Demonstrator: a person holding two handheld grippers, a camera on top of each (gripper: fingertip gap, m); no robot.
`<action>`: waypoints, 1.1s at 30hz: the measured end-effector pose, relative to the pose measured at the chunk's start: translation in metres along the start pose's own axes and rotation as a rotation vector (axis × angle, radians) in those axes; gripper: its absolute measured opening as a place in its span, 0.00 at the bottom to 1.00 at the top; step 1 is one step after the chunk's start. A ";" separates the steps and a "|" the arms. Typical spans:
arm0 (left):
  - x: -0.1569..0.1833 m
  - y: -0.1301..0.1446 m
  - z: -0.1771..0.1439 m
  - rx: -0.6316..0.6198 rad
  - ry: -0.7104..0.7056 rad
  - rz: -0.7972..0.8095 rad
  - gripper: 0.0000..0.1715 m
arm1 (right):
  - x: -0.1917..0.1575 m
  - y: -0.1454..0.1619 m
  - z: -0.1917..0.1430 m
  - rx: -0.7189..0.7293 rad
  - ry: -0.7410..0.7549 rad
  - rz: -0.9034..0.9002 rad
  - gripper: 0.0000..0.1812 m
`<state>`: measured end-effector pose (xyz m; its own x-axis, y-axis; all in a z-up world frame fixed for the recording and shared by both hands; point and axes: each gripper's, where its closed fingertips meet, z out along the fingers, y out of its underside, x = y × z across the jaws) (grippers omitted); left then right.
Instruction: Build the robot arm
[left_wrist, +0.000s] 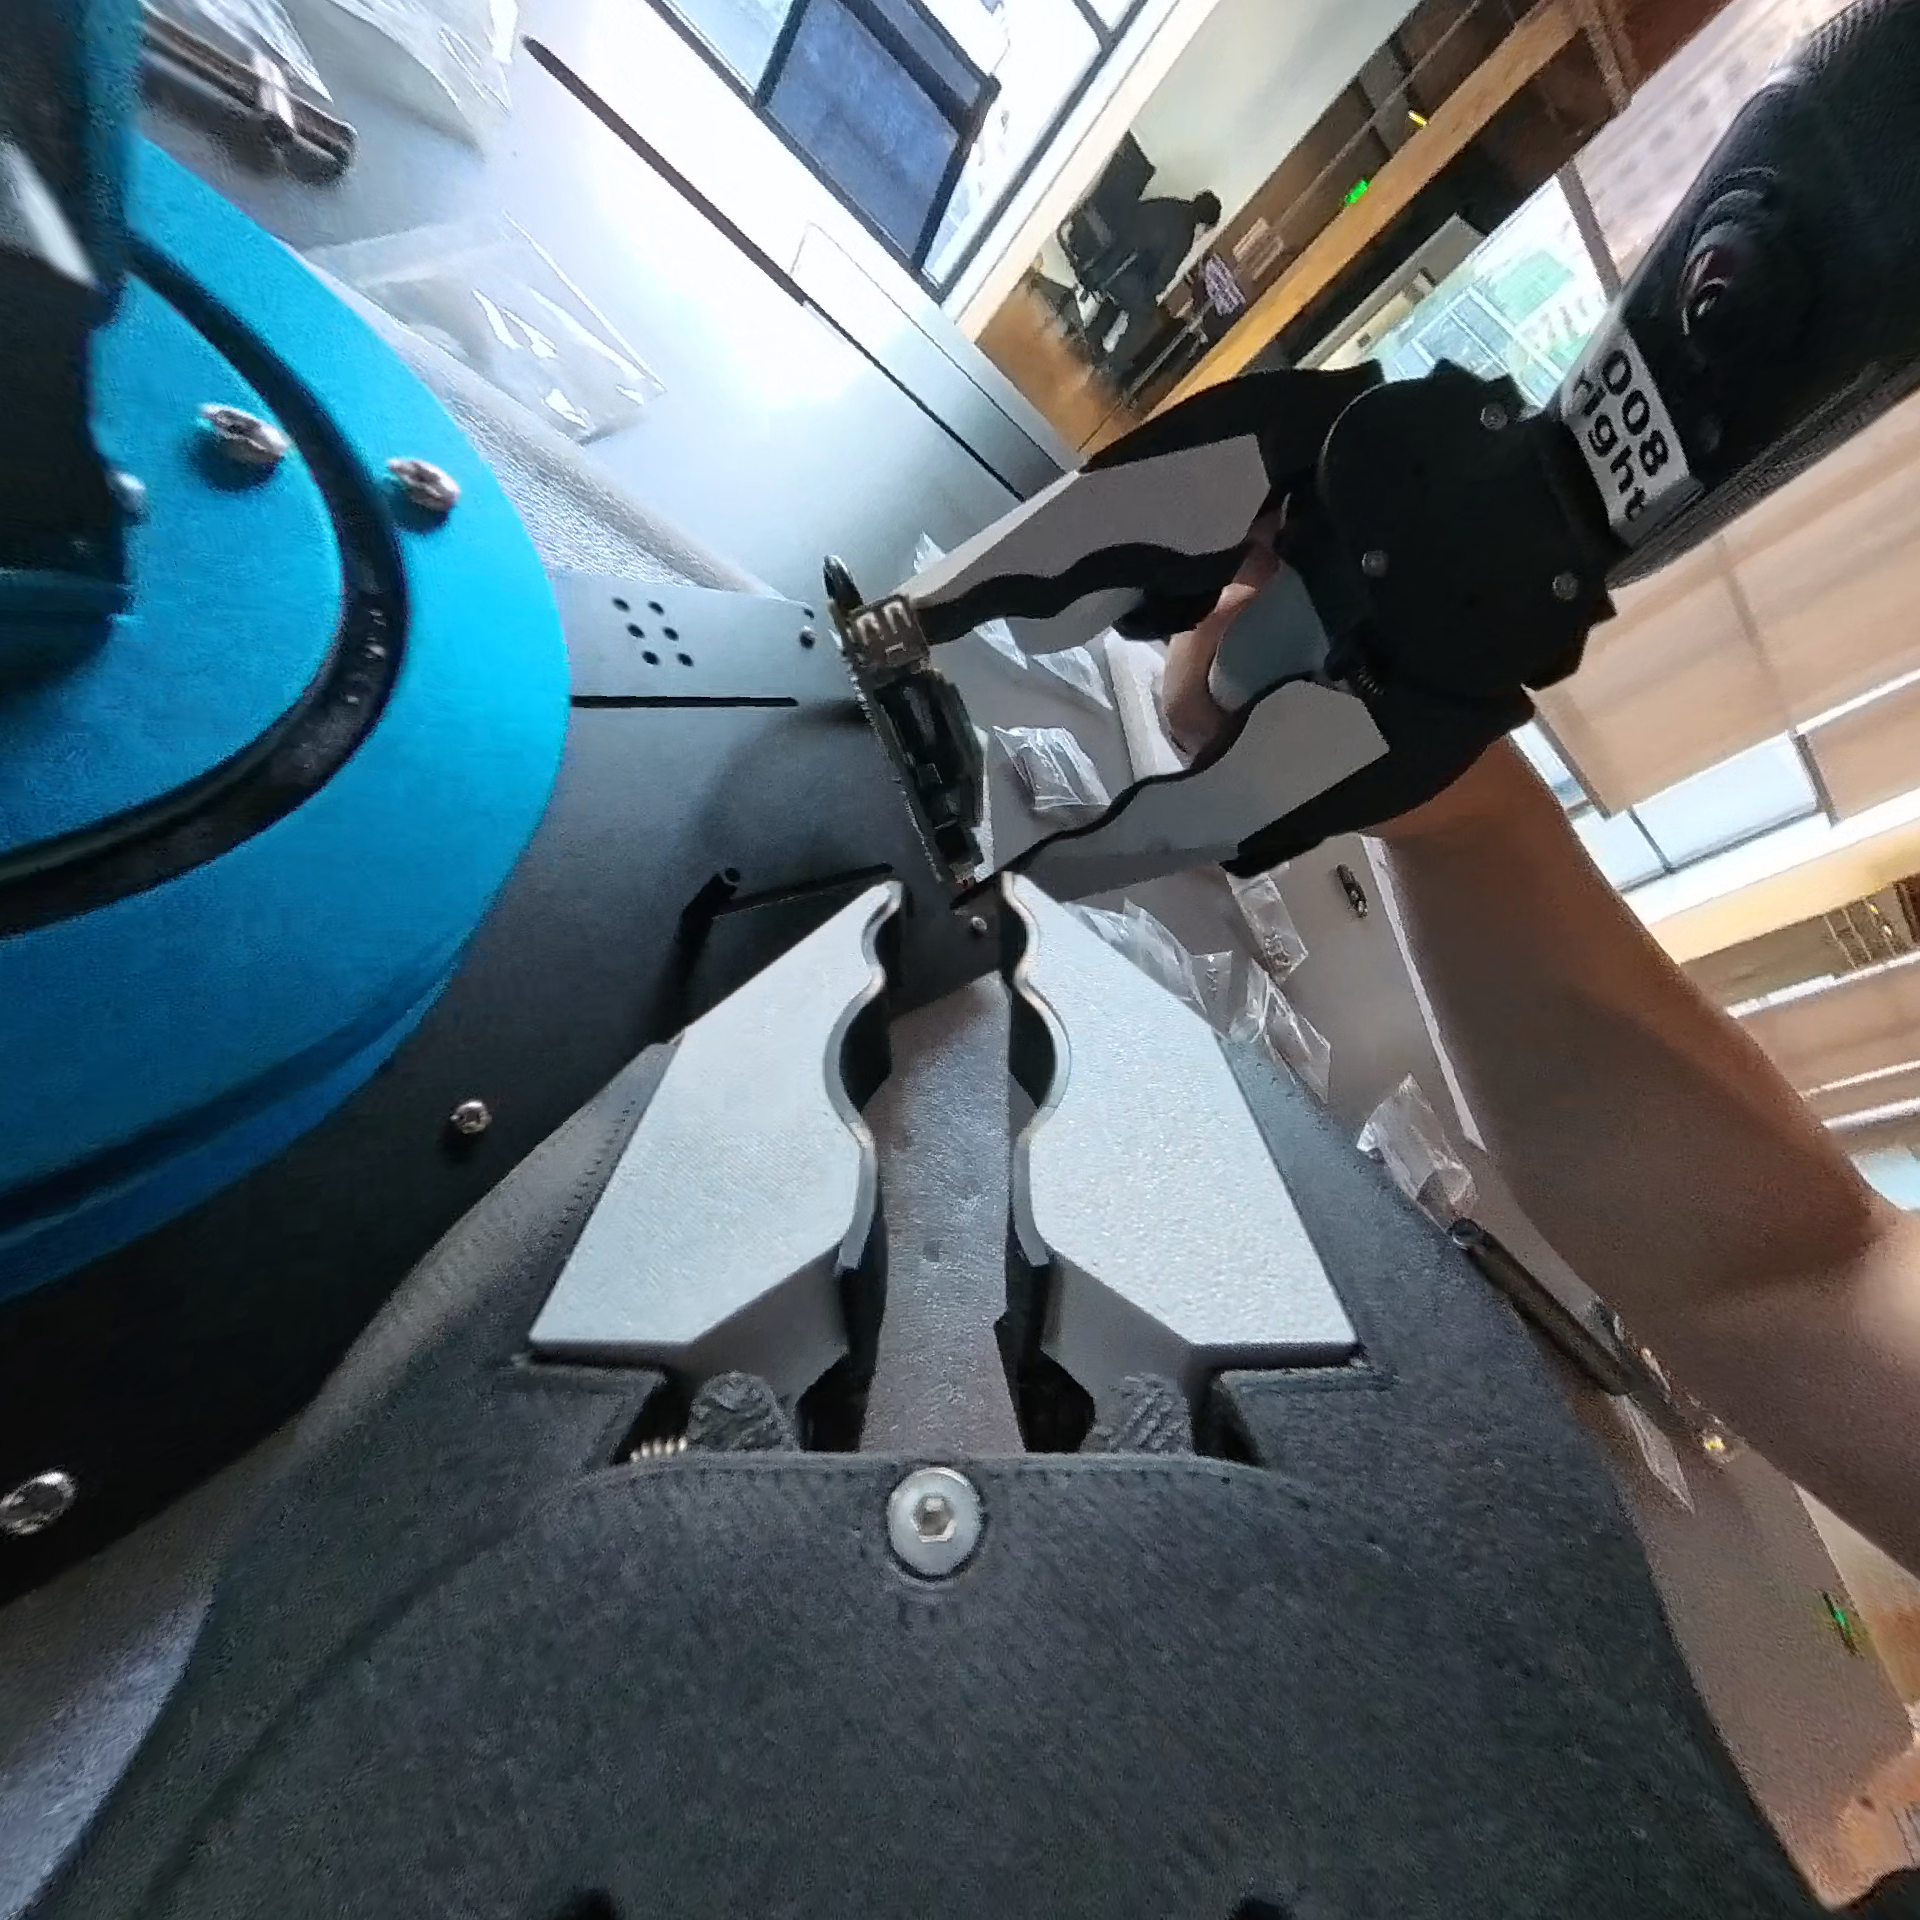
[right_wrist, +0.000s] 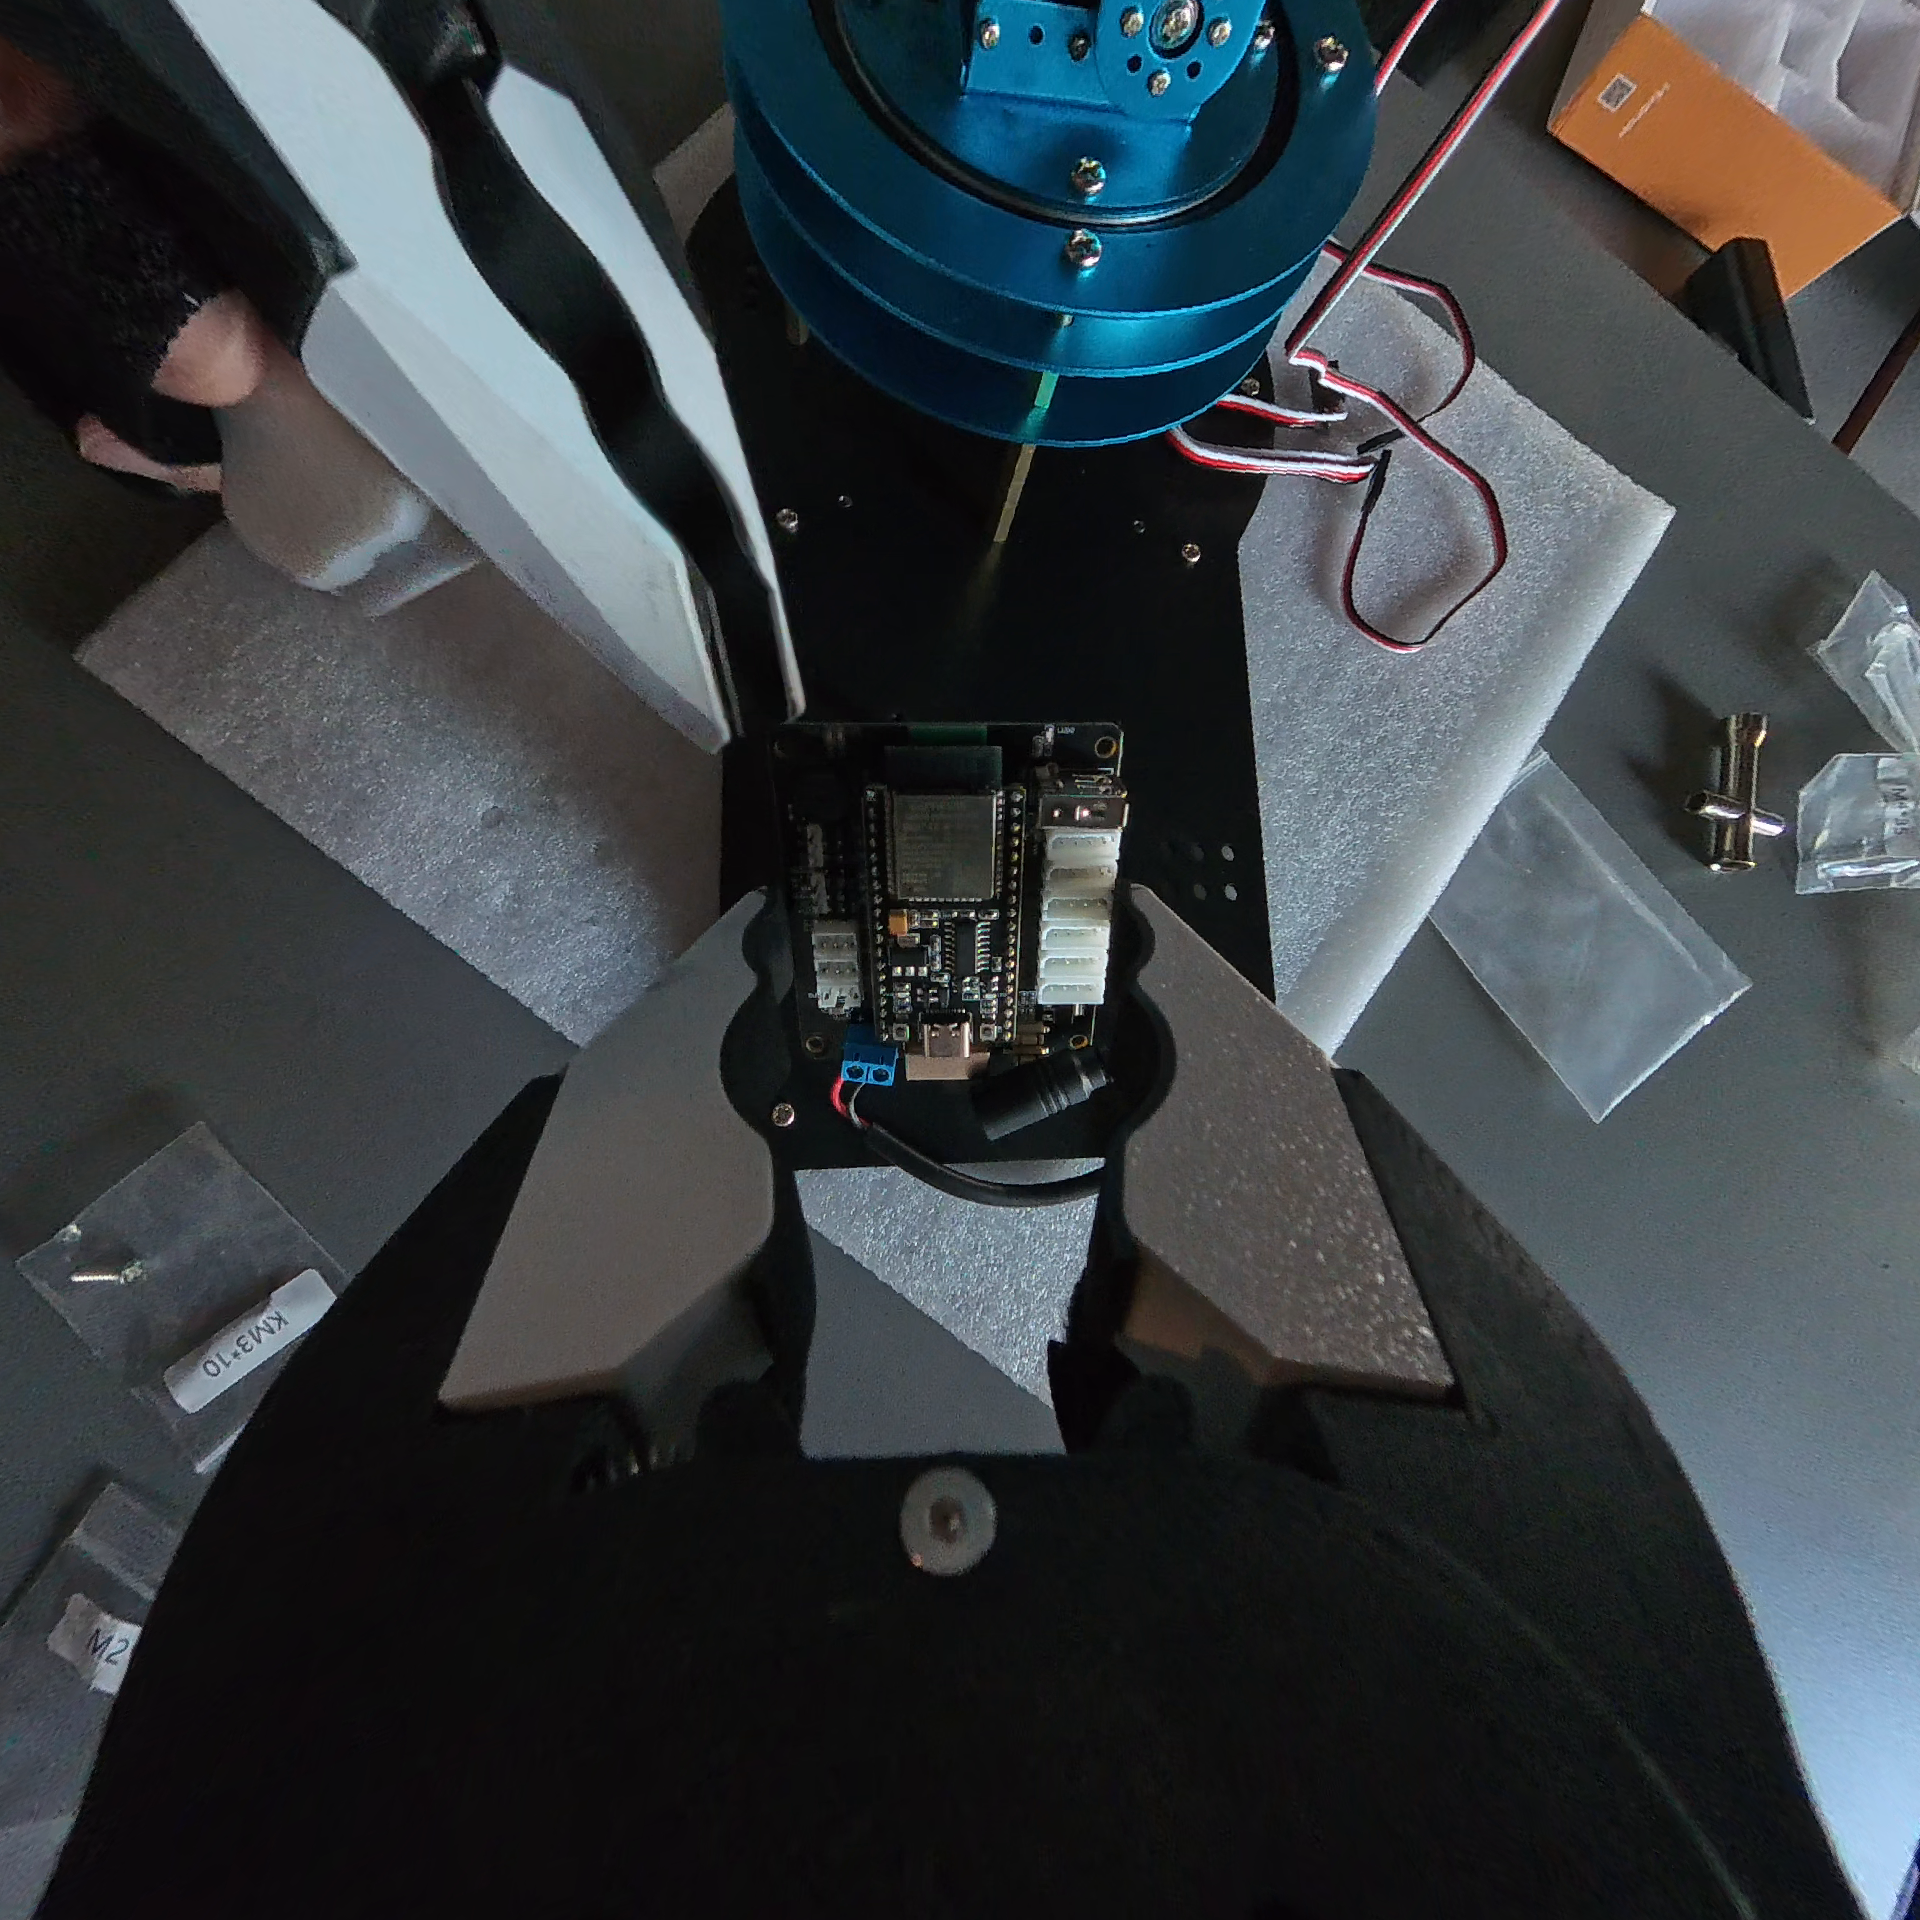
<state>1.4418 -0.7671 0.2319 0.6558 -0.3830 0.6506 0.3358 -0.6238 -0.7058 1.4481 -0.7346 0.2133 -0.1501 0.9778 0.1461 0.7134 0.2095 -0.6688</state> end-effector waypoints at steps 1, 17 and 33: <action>0.000 0.000 0.002 -0.003 0.004 -0.002 0.08 | 0.000 0.000 0.000 0.003 0.000 -0.001 0.33; -0.001 0.001 0.006 0.016 0.019 0.030 0.00 | -0.002 -0.002 0.001 0.019 0.009 0.001 0.33; -0.005 -0.001 0.004 0.027 0.041 -0.047 0.01 | -0.001 -0.001 0.001 0.007 0.023 0.000 0.33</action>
<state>1.4410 -0.7621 0.2279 0.6110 -0.3815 0.6937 0.3837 -0.6237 -0.6810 1.4467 -0.7361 0.2126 -0.1349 0.9774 0.1629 0.7084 0.2100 -0.6738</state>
